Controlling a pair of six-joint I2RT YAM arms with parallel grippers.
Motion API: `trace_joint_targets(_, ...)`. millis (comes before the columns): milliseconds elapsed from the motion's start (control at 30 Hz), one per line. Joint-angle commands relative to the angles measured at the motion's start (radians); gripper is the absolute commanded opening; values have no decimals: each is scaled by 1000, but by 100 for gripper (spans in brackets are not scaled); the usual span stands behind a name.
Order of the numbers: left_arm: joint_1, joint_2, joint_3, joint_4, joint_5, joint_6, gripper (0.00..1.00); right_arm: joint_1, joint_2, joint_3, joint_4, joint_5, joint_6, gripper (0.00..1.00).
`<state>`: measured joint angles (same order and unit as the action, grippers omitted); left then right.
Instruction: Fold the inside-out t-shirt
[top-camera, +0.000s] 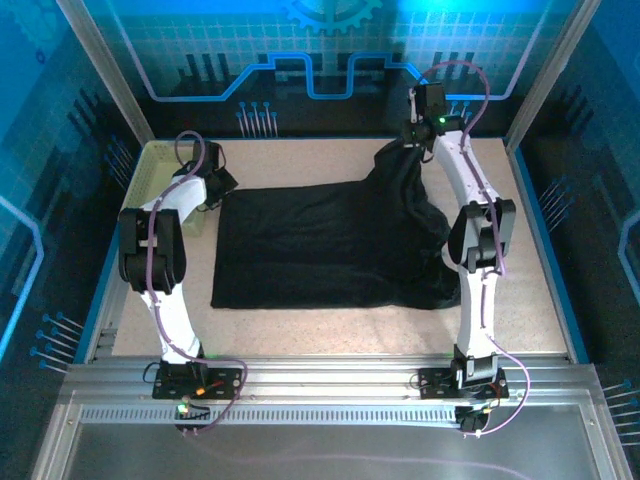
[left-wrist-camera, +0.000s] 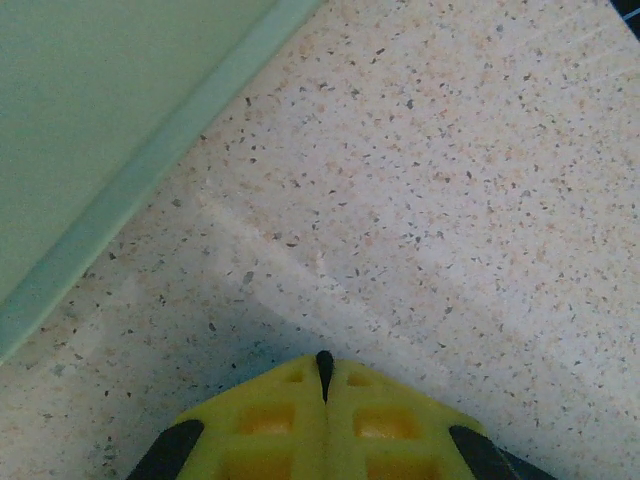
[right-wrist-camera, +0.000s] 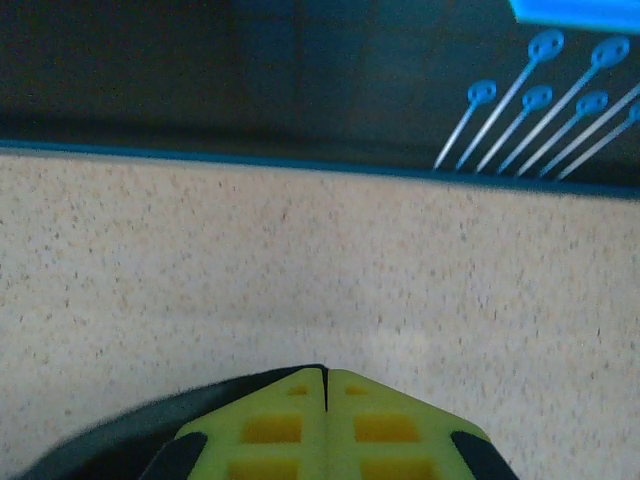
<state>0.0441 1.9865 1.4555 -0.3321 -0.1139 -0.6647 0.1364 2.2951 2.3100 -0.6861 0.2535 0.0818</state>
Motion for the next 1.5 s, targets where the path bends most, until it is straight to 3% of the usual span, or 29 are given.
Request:
trace_joint_targets(0,8,-41,-18,25,10,-5,0,-17,87,104,-1,4,-83,0)
trace_joint_targets(233,8,-36,-12,21,18,7,0,-21,200,250,-48,20,-123,0)
trace_joint_targets(500,12,-41,-6,10,65,13,0,-16,142,197,-130,21,-59,0)
trace_joint_targets(867,37,-172,-177,81,109,2,0,-15,-319,-407,-92,24,139,0)
trace_joint_targets(1100,47,-296,-369,173,105,-12,0,-4,-627,-904,33,-23,245,0)
trace_joint_targets(1467,48,-556,-667,209,60,-44,0,16,-980,-1237,-62,-20,368,0)
